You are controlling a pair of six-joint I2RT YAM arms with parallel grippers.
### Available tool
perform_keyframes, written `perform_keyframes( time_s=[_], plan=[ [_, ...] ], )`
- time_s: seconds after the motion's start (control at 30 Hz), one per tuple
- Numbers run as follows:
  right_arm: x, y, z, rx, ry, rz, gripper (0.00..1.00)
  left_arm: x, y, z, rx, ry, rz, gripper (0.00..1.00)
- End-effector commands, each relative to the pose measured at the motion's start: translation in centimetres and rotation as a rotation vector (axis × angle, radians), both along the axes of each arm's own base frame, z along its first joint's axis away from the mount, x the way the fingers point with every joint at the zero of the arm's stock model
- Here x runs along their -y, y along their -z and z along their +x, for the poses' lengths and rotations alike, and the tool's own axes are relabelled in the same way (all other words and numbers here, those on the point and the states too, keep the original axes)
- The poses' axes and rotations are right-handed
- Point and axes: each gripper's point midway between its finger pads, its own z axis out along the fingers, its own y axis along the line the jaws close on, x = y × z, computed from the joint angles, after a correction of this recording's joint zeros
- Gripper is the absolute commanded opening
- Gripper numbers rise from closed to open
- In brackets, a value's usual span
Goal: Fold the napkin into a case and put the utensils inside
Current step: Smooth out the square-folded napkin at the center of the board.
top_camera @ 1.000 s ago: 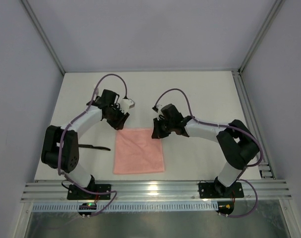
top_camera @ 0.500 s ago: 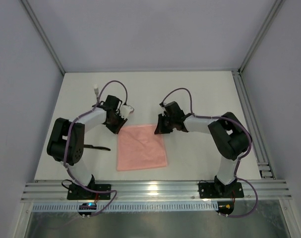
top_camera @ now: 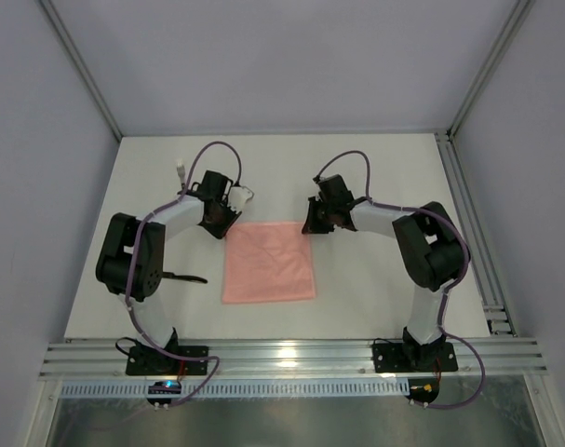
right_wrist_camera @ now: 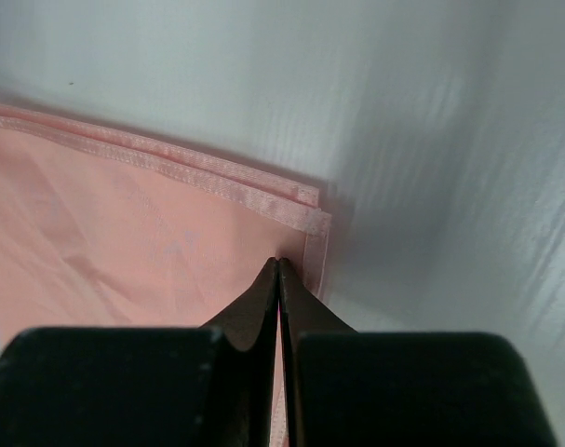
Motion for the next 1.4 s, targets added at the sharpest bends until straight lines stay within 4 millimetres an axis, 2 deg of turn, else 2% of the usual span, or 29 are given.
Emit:
perform_keyframes(
  time_s=[0.0, 0.1, 0.13, 0.23, 0.27, 0.33, 0.37, 0.5, 0.53, 0.57, 0.6, 0.67, 0.73, 0.77, 0.8, 0.83, 0.9, 1.13, 1.23, 1.37],
  plan=[
    [2.3, 0.9, 1.2, 0.010, 0.026, -0.108, 0.04, 0.3, -0.3, 1.0, 0.022, -0.009, -0.006, 0.25],
    [1.9, -0.9, 1.3, 0.048, -0.015, -0.096, 0.04, 1.1, -1.2, 0.9, 0.017, 0.012, -0.045, 0.28],
    [1.8, -2.4, 1.4, 0.078, -0.022, -0.085, 0.04, 1.2, -1.8, 1.1, 0.026, 0.011, -0.056, 0.29],
    [1.9, -4.6, 0.7, 0.125, -0.046, -0.087, 0.04, 1.4, -3.9, 1.4, 0.054, 0.000, -0.065, 0.30],
    [1.8, -6.7, 0.5, 0.172, -0.058, -0.072, 0.04, 1.3, -4.7, 1.7, 0.072, -0.006, -0.064, 0.30],
    [0.9, -7.8, -1.0, 0.188, -0.102, -0.064, 0.07, 1.0, -5.7, 1.7, 0.090, -0.016, -0.061, 0.29],
    [0.4, -9.0, -1.6, 0.214, -0.121, -0.053, 0.08, 1.0, -6.8, 1.9, 0.114, -0.017, -0.064, 0.29],
    [-1.2, -9.6, -5.2, 0.205, -0.180, -0.039, 0.09, 1.9, -8.7, 1.1, 0.117, -0.010, -0.126, 0.27],
    [-1.4, -8.4, -6.7, 0.168, -0.194, -0.025, 0.09, 2.9, -8.8, 0.4, 0.099, 0.026, -0.159, 0.27],
    [-2.4, -8.6, -7.6, 0.172, -0.220, 0.016, 0.09, 3.4, -9.0, 0.0, 0.101, 0.046, -0.168, 0.27],
    [-2.7, -8.4, -8.5, 0.157, -0.228, 0.043, 0.08, 3.8, -8.4, -0.6, 0.089, 0.063, -0.165, 0.27],
    [-3.4, -6.9, -11.2, 0.089, -0.256, 0.077, 0.05, 5.7, -7.8, -1.2, 0.091, 0.119, -0.171, 0.28],
    [-3.8, -5.9, -12.7, 0.050, -0.266, 0.101, 0.04, 6.4, -6.3, -1.1, 0.063, 0.127, -0.178, 0.28],
    [-3.9, -5.5, -13.3, 0.035, -0.270, 0.115, 0.04, 6.4, -6.0, -0.4, 0.077, 0.103, -0.174, 0.28],
    [-4.2, -5.3, -13.4, 0.036, -0.267, 0.138, 0.04, 6.3, -4.8, -0.1, 0.058, 0.092, -0.157, 0.27],
    [-3.7, -4.1, -14.2, 0.004, -0.263, 0.133, 0.04, 6.3, -4.6, 0.7, 0.068, 0.079, -0.146, 0.25],
    [-3.5, -3.2, -14.7, -0.025, -0.251, 0.139, 0.04, 5.7, -4.0, 1.7, 0.081, 0.049, -0.103, 0.22],
    [0.3, 2.7, -17.6, -0.174, -0.173, 0.029, 0.04, 4.1, -0.8, 3.2, 0.061, 0.002, 0.000, 0.17],
    [1.2, 3.5, -18.6, -0.208, -0.158, 0.022, 0.04, 4.0, -0.1, 3.4, 0.057, 0.002, 0.008, 0.16],
    [1.1, 2.9, -18.2, -0.187, -0.169, 0.026, 0.04, 4.2, -0.2, 3.5, 0.058, 0.008, 0.000, 0.16]
  ],
)
